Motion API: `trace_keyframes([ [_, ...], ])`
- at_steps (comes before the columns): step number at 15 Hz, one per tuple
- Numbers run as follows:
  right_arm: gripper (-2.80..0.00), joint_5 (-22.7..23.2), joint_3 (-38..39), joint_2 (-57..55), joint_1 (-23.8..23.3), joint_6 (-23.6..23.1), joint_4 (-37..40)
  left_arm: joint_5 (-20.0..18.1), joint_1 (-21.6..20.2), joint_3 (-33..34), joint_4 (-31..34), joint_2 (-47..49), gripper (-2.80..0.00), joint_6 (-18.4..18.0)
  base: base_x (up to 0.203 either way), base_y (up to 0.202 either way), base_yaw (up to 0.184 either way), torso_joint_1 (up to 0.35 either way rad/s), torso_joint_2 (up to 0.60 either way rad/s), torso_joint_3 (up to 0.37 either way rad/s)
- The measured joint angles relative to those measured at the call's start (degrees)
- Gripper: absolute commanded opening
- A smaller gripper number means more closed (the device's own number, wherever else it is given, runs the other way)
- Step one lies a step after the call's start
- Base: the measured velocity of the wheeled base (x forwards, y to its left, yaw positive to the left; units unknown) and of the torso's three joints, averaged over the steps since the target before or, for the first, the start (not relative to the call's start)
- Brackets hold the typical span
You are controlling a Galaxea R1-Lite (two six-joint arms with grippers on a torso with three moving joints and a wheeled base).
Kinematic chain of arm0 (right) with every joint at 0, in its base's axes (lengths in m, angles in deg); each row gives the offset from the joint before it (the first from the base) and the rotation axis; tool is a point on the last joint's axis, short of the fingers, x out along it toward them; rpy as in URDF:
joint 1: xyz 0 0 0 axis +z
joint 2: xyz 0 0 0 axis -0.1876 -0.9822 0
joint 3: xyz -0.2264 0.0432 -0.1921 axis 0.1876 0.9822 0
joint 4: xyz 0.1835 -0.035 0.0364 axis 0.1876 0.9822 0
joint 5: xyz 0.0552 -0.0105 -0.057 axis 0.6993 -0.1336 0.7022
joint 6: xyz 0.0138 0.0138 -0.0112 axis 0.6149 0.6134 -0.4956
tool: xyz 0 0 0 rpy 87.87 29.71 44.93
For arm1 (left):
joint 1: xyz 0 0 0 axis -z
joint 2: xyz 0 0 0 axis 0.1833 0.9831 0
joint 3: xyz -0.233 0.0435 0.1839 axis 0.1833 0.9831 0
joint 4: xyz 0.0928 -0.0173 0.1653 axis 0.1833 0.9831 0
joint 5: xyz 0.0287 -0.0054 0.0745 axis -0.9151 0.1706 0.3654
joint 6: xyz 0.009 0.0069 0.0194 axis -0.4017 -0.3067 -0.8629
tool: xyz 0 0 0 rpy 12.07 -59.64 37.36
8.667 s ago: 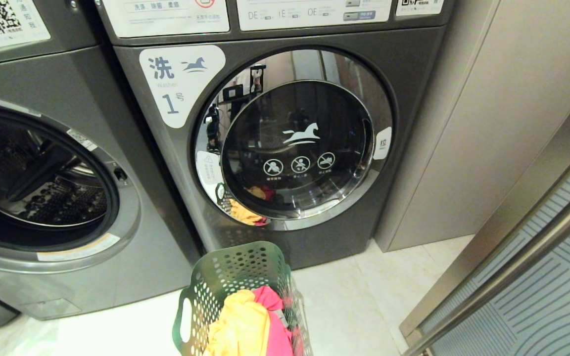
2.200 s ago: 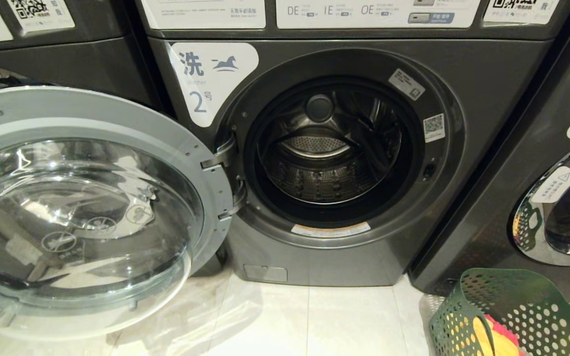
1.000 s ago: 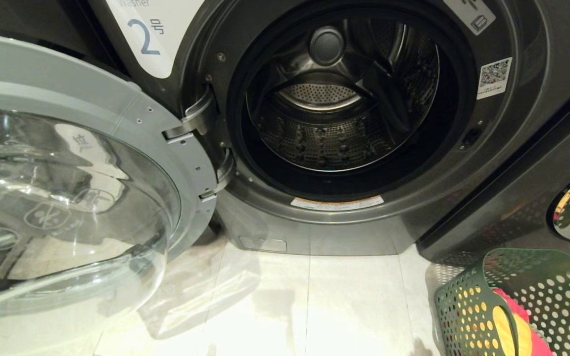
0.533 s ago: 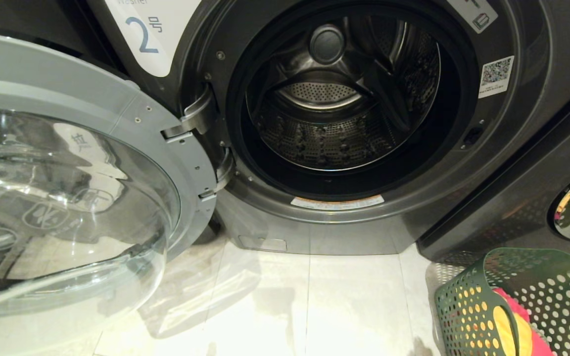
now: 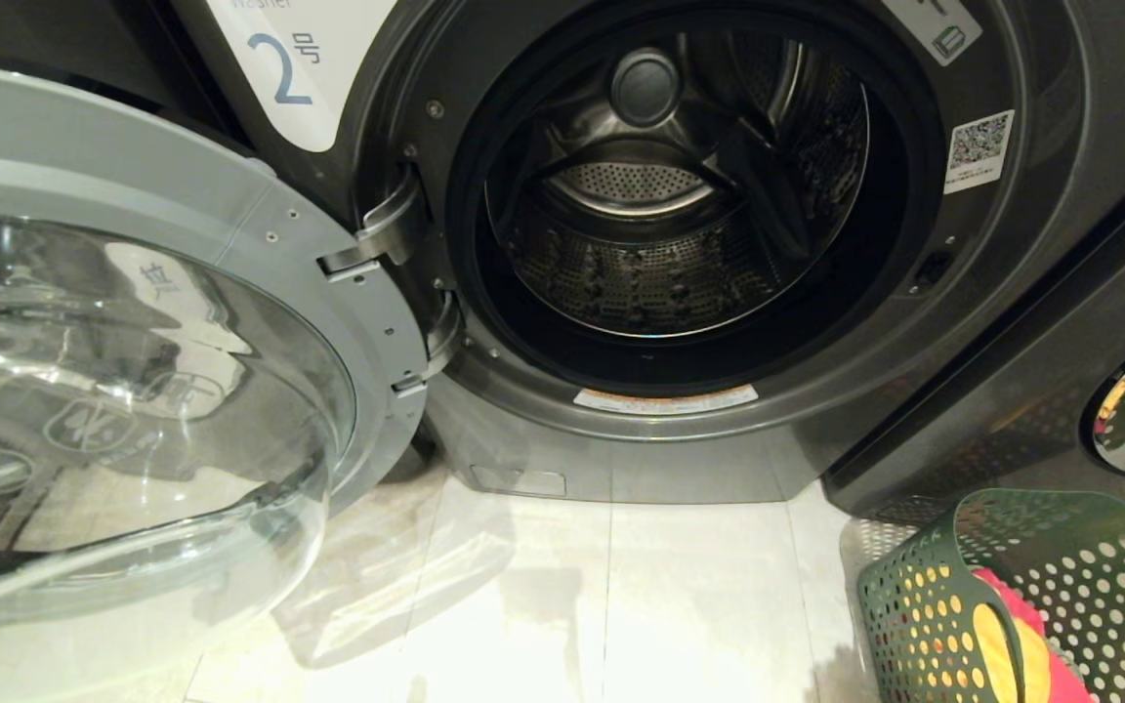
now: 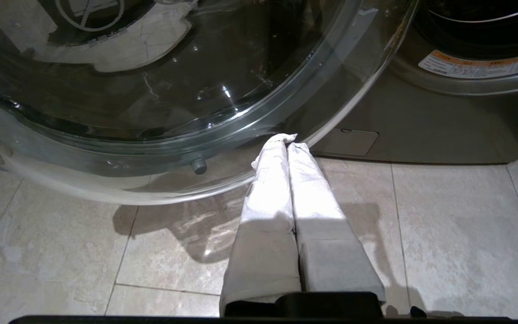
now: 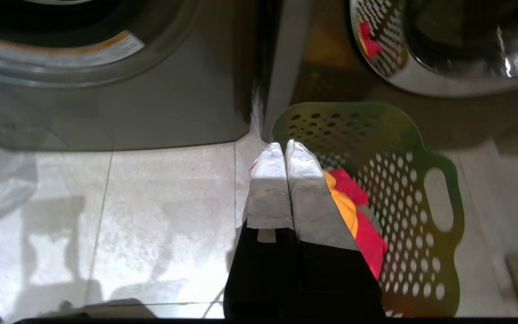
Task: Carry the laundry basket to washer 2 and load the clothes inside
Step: Place the clothes into the washing machine
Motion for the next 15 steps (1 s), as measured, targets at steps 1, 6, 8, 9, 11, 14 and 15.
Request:
trace_keyframes([
  [1, -2.80, -2.2, -4.2, -5.6, 0.0, 3.7, 1.6, 0.1, 0.0, 0.0, 0.0, 0.0, -2.80, 0.5, 0.000, 0.000, 0.000, 0.000, 0.00, 0.000],
  [6, -2.80, -9.7, -14.2, -37.9, -0.6, 20.1, 6.4, 0.1, 0.0, 0.0, 0.0, 0.0, -2.80, 0.9, 0.000, 0.000, 0.000, 0.000, 0.00, 0.000],
  [8, -2.80, -10.7, -15.2, -48.7, -1.3, 23.1, 6.9, 0.1, 0.0, 0.0, 0.0, 0.0, -2.80, 0.9, 0.000, 0.000, 0.000, 0.000, 0.00, 0.000],
  [9, -2.80, -11.0, -15.8, -54.2, -1.8, 24.9, 6.9, 0.1, 0.0, 0.0, 0.0, 0.0, -2.80, 0.9, 0.000, 0.000, 0.000, 0.000, 0.00, 0.000],
  [11, -2.80, -11.5, -16.9, -62.6, -4.8, 28.4, 6.5, 0.1, 0.0, 0.0, 0.0, 0.0, -2.80, 0.9, 0.000, 0.000, 0.000, 0.000, 0.00, 0.000],
  [14, -2.80, -11.7, -17.8, -69.8, -9.9, 28.9, 6.2, 0.1, 0.0, 0.0, 0.0, 0.0, -2.80, 0.9, 0.000, 0.000, 0.000, 0.000, 0.00, 0.000],
  [15, -2.80, -11.6, -17.8, -71.7, -11.9, 28.9, 5.5, 0.1, 0.0, 0.0, 0.0, 0.0, -2.80, 0.9, 0.000, 0.000, 0.000, 0.000, 0.00, 0.000],
])
